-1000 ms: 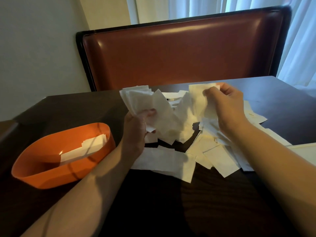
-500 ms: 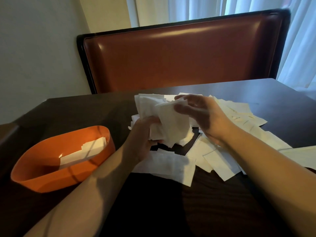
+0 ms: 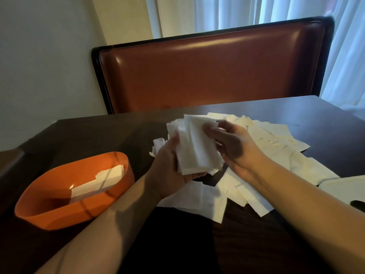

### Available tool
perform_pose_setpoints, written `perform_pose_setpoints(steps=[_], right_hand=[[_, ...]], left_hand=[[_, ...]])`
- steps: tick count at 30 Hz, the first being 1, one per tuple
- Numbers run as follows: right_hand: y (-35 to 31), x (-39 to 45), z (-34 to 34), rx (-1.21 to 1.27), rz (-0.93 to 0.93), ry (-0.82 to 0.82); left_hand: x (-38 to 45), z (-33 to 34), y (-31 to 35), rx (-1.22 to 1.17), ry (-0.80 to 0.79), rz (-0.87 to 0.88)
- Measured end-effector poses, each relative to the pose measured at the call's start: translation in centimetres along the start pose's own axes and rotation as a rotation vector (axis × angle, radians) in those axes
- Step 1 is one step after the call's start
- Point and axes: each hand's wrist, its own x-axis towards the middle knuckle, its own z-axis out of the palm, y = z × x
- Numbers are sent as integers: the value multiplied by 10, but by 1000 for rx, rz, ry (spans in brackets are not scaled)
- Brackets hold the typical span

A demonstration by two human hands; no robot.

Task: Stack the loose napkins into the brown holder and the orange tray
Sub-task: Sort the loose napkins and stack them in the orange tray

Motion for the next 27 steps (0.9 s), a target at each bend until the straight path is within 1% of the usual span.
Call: perform_pose_setpoints(steps=[3,5,7,13,17,20,23,25,27], right_hand=[[8,2,4,-70,-9,98],[11,4,3,-81,0,119],[11,3,2,-84,7,124],[8,3,3,-131,-14,142],[10,1,4,-183,-22,99],[10,1,5,-211,-82,120],[-1,3,-1,-155,-141,155],[-11,4,-7,-81,-177,164],[-20,3,-12,-15,-145,172]], left_hand=[[1,-1,-1,40,-19,-23],[4,-3,0,58,-22,-31],[5,-3,-1,77,-17,-32],[6,-3,-2,90,-67,-12],[7,-5,-1,114,-52,-11],[8,-6,-2,132,-6,4],[10,-8,-2,114,47,44],[10,-7,-2,54,59,67],[11,-8,-1,26,42,79]])
